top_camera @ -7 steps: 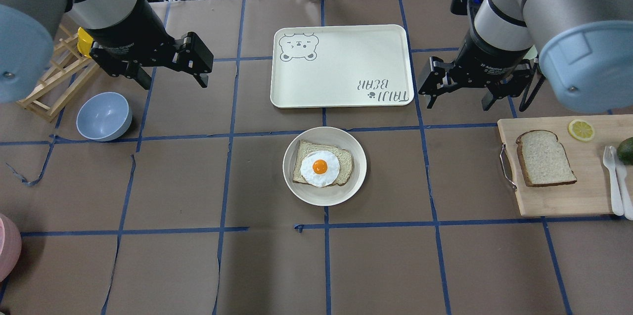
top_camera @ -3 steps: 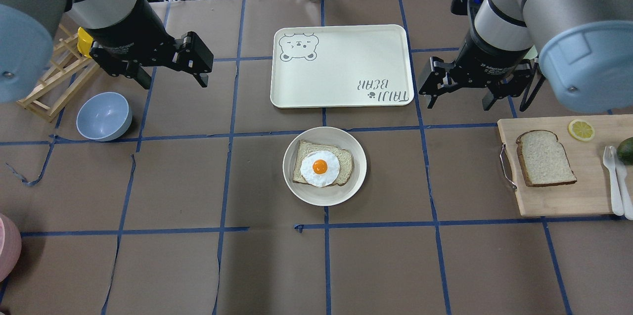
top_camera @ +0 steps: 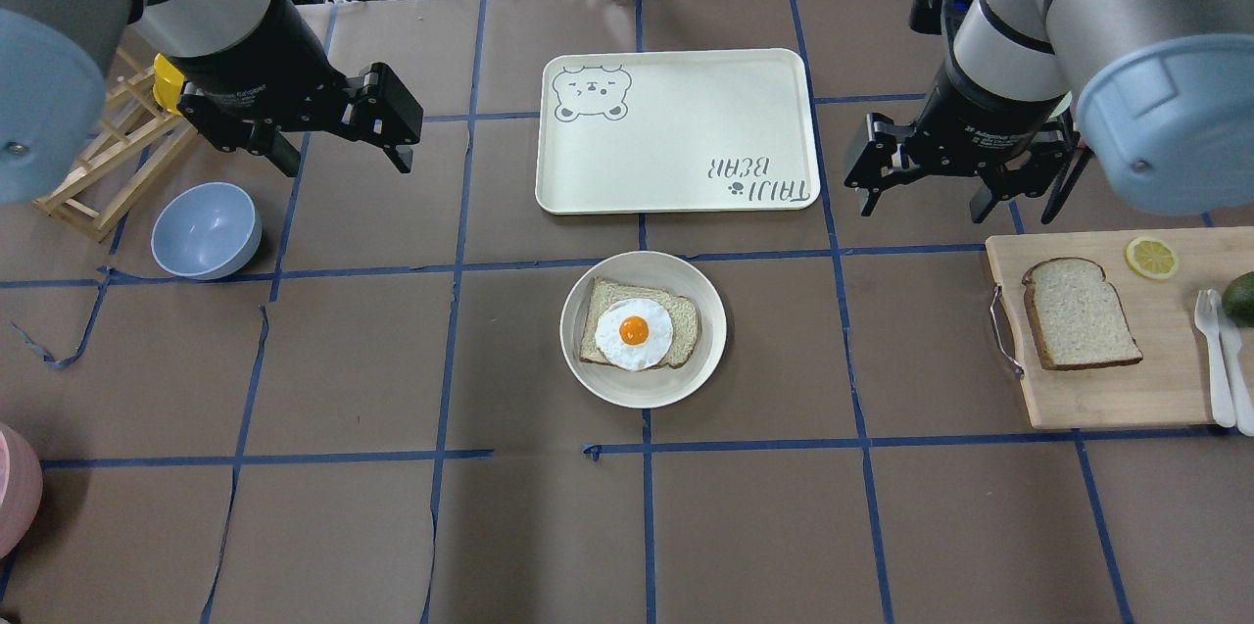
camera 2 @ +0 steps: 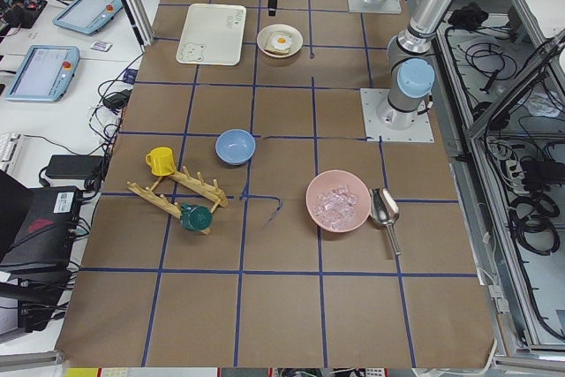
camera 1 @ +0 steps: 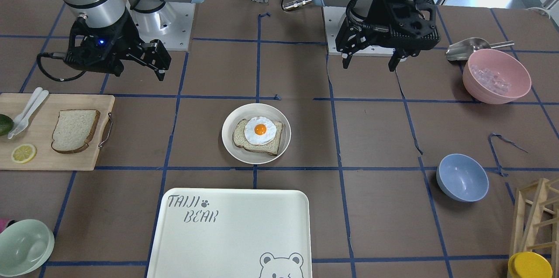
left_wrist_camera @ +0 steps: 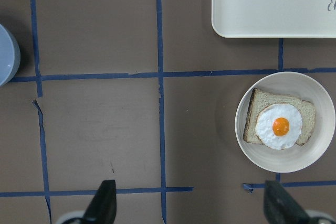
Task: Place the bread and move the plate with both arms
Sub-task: 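Move the right gripper over the bread slice on the wooden board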
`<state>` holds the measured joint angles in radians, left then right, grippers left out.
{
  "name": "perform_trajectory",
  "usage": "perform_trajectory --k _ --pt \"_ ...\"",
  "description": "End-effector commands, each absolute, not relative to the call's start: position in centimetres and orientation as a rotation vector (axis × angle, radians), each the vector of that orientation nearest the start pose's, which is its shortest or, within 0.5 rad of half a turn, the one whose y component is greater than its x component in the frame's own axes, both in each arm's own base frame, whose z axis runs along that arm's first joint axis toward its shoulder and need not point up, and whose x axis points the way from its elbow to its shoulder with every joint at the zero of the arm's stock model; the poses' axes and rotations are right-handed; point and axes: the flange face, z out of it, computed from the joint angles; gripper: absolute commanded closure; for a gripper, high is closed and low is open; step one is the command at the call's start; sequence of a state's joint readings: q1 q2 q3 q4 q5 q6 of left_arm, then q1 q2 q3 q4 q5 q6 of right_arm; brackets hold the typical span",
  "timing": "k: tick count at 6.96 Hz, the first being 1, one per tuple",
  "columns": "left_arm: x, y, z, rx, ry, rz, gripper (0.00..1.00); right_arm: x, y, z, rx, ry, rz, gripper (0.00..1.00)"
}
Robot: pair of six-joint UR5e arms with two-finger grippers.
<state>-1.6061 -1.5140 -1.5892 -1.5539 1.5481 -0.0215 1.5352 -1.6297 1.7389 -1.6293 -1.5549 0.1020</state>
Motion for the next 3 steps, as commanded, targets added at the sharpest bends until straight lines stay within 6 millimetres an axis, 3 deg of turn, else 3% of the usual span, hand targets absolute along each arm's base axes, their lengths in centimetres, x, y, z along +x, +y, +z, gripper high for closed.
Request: perform_trajectory --k 1,3 --pt "-15.2 -46.8 50.8 0.023 3.163 -0.086 0.00 7.2 -47.0 42.2 0.383 3.101 0.148 0.00" --pt "-15.2 -46.8 50.8 0.023 3.163 -0.086 0.00 -0.4 -50.6 35.1 0.534 3.139 0.245 0.00"
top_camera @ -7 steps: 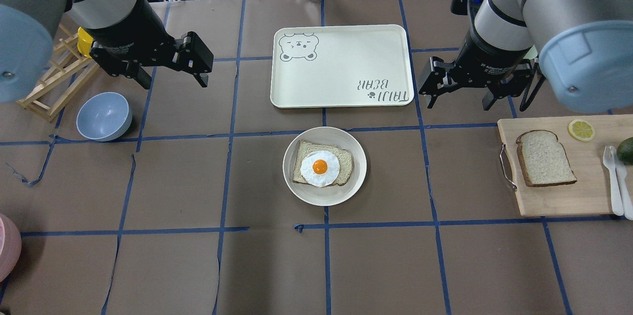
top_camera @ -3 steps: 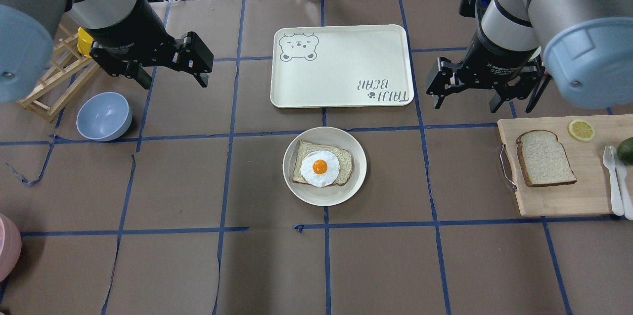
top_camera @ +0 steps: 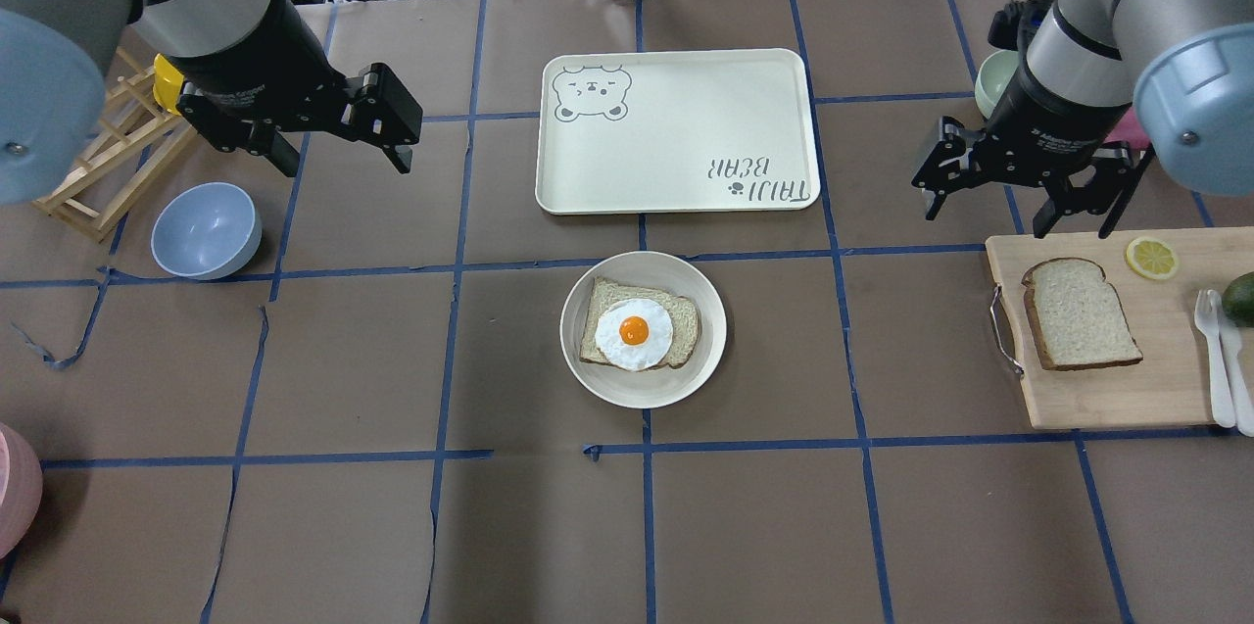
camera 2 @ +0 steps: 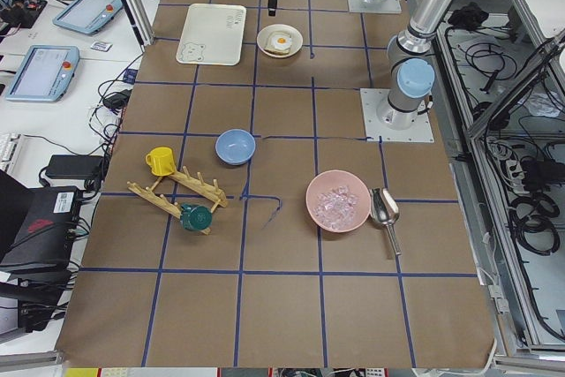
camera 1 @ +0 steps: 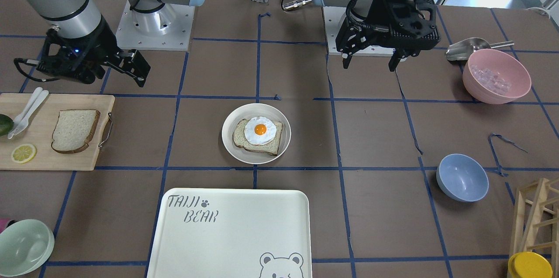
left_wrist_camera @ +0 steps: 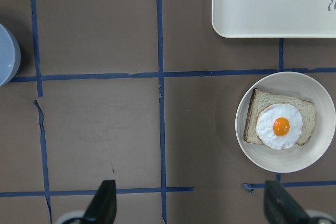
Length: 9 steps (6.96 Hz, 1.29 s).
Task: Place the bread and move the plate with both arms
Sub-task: 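Move the right gripper over the bread slice on the wooden board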
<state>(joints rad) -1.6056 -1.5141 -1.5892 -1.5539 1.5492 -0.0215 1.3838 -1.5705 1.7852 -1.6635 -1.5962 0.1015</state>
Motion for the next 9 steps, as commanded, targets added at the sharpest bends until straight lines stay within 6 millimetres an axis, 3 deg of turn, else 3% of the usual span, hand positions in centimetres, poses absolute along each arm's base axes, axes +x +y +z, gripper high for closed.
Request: perform_trajectory --k 1,2,3,5,9 --pt "-15.1 -46.8 50.9 0.020 3.163 -0.089 0.00 -2.5 -50.8 34.1 0.604 3.122 0.261 0.01" --pt "-15.1 -46.8 50.8 0.020 3.162 -0.086 0.00 -2.6 -50.7 32.2 0.636 3.111 0.304 0.25" --pt "-15.1 -46.8 50.8 0.020 3.163 -0.086 0.00 -3.2 -51.6 30.6 0.685 3.138 0.252 0.32" --pt "-15.1 -46.8 50.8 0.020 3.163 -0.086 0.00 -4.6 -53.0 26.2 0.702 3.227 0.243 0.36" --pt "-15.1 -46.8 50.8 0.020 3.165 -0.086 0.00 -5.4 -54.3 21.6 0.791 3.219 0.314 0.37"
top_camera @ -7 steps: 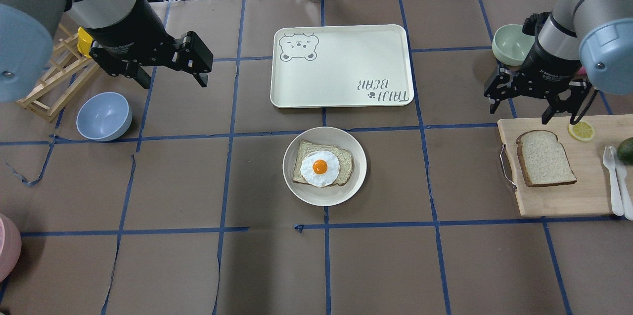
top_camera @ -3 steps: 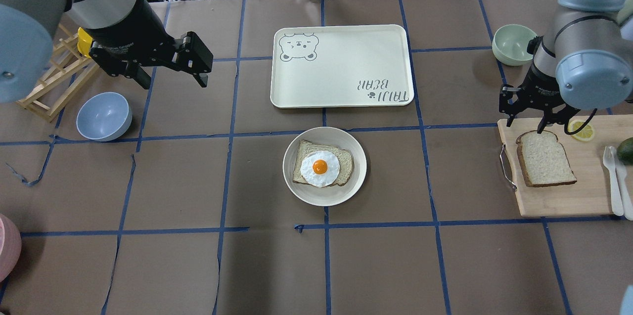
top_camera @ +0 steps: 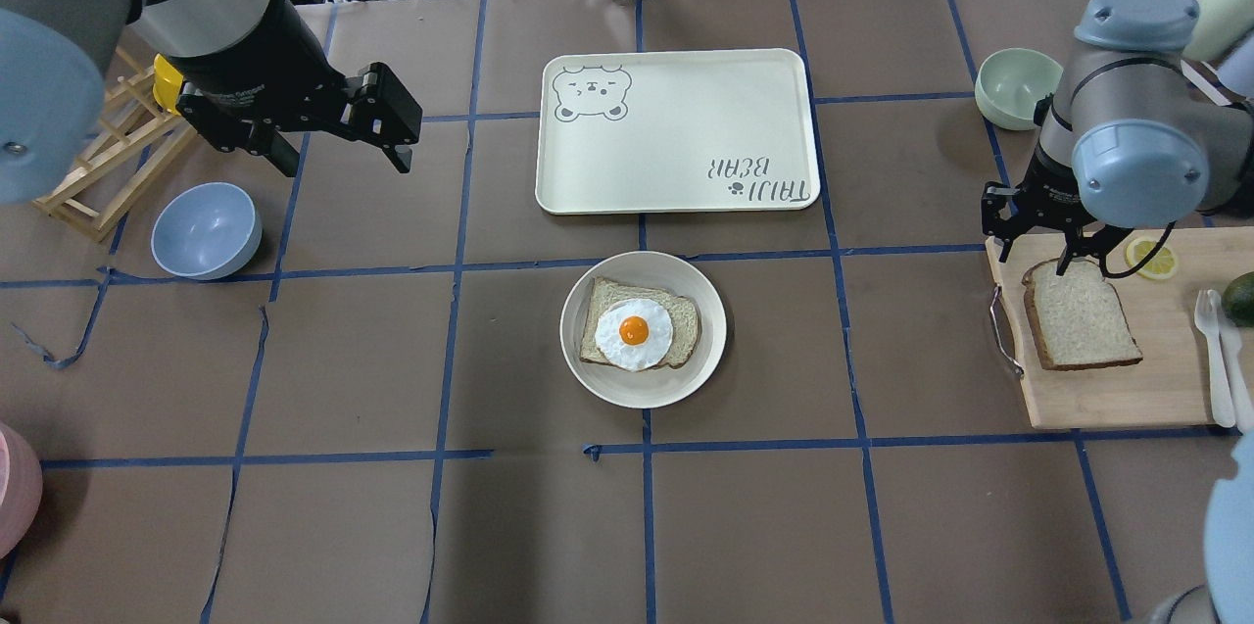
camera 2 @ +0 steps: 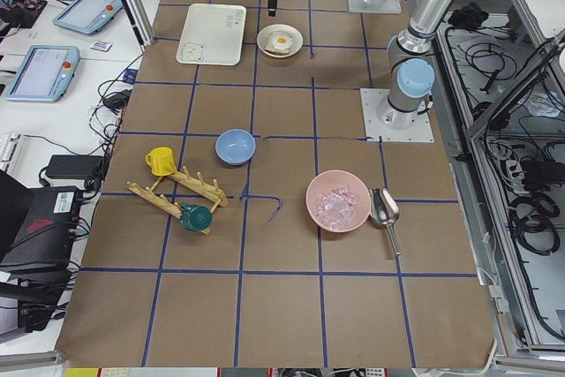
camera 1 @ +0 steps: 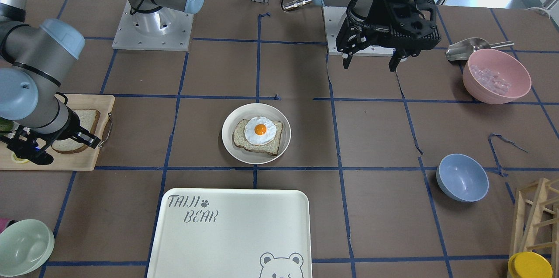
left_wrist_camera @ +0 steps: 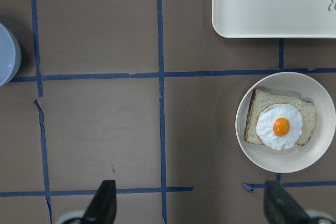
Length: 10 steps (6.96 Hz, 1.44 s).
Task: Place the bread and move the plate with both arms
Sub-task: 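Move the right gripper over the bread slice on the wooden board, then lower the right gripper and close it on the bread slice edge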
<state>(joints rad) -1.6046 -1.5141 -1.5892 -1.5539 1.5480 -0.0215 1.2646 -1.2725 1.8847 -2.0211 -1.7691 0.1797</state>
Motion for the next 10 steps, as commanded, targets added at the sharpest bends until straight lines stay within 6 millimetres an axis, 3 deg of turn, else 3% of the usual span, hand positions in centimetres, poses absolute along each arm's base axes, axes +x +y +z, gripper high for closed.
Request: perform_trajectory --k 1,2,3,10 --pt "-15.15 -46.80 50.79 0.020 3.165 -0.086 0.00 -6.62 -54.50 20.44 0.846 3.203 0.308 0.37" --pt "-15.15 -46.80 50.79 0.020 3.165 -0.086 0.00 -6.91 -54.55 19.98 0.852 3.200 0.316 0.38" --pt "-15.15 -46.80 50.79 0.020 3.165 -0.086 0.00 -6.98 -54.50 19.83 0.857 3.198 0.321 0.49" --pt "-15.15 -46.80 50.79 0.020 3.165 -0.086 0.00 -7.39 -54.60 19.49 0.878 3.220 0.335 0.49"
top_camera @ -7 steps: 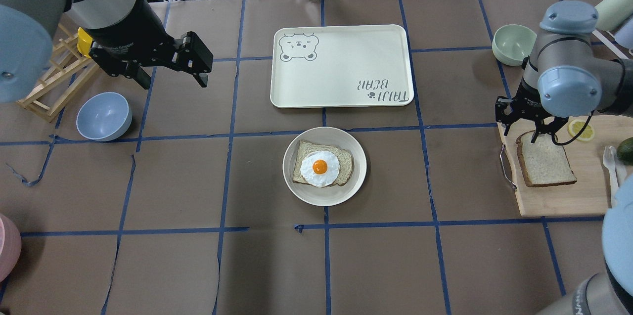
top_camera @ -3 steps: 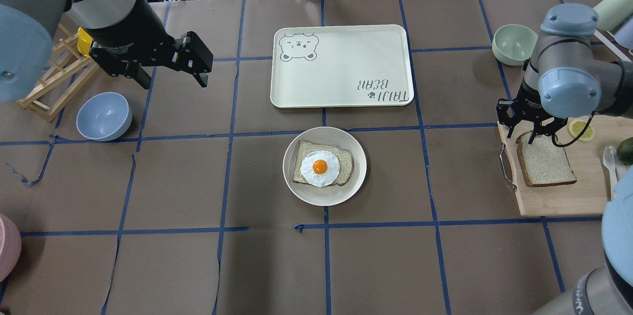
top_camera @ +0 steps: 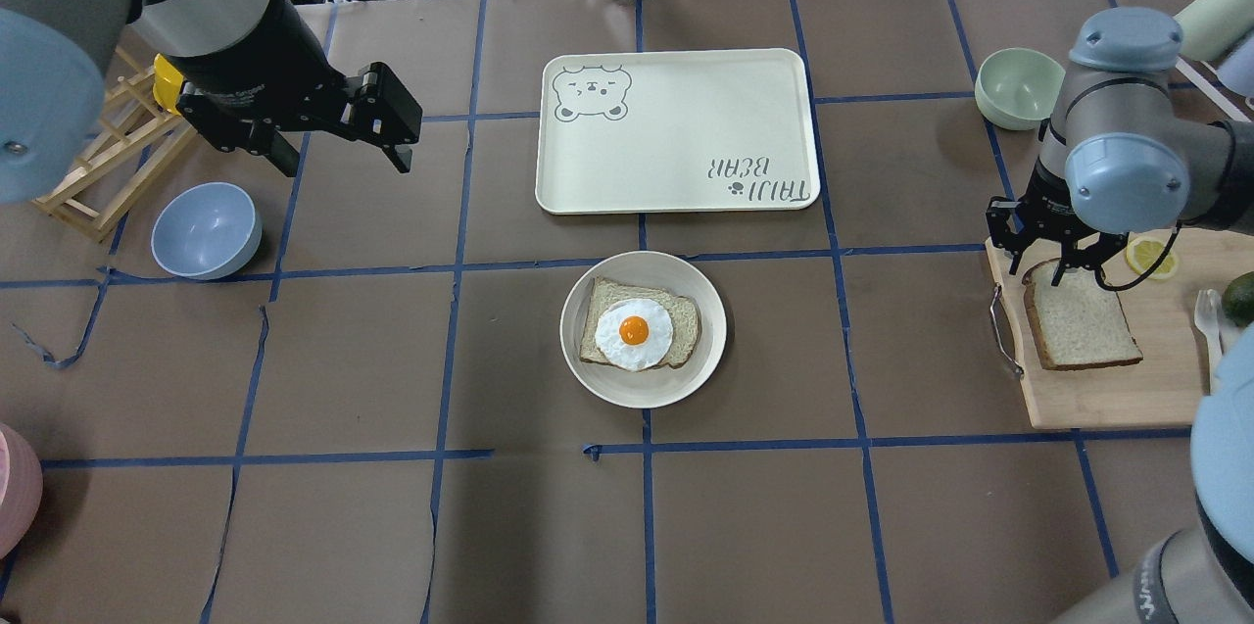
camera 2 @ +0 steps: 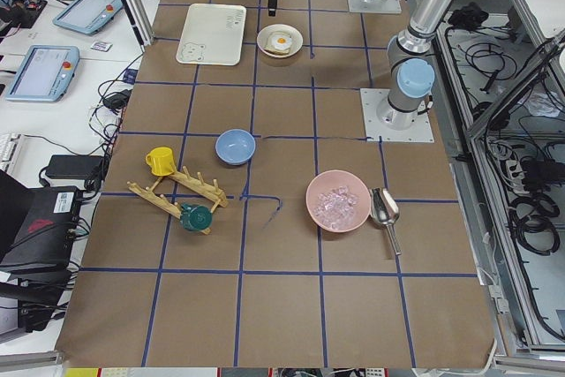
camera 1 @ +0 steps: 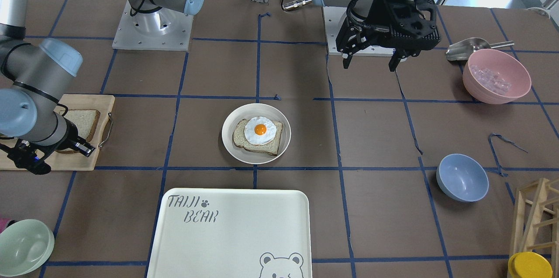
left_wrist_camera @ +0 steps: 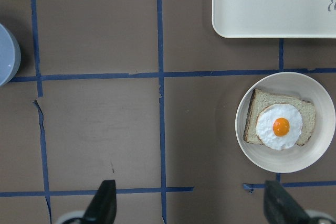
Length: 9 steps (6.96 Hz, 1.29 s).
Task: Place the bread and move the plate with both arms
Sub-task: 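Lower the right gripper and close it on the bread slice edge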
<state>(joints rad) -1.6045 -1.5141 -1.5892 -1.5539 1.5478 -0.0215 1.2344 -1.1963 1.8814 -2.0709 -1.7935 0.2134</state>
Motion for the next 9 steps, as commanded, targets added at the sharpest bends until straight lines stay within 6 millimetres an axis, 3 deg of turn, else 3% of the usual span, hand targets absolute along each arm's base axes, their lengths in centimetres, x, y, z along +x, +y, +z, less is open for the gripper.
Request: perform_trajectory --k 1,2,3,4,5,8,9 --pt "-15.1 -46.8 50.8 0.020 3.165 -0.086 0.00 -7.4 -54.5 19.4 0.880 3.219 0.338 0.50" --pt "-15.1 -46.8 50.8 0.020 3.165 -0.086 0.00 -7.4 -54.5 19.4 0.880 3.219 0.341 0.67" --pt "-15.2 -46.8 50.8 0.023 3.165 -0.086 0.00 -7.8 -54.4 19.3 0.891 3.211 0.344 0.71" --pt "-15.2 -46.8 50.8 0.023 3.165 -0.089 0.00 -8.0 -54.3 19.3 0.882 3.206 0.350 0.82" --pt "-15.2 -46.8 50.9 0.021 3.166 -0.089 0.00 -8.1 -54.3 19.2 0.898 3.197 0.356 1.00" --pt "-15.2 -46.8 51.1 0.023 3.166 -0.098 0.00 -8.2 -54.3 20.4 0.887 3.210 0.357 1.00" --pt "-15.2 -46.8 51.0 0.023 3.166 -0.096 0.00 -8.2 -54.4 22.5 0.879 3.202 0.407 1.00"
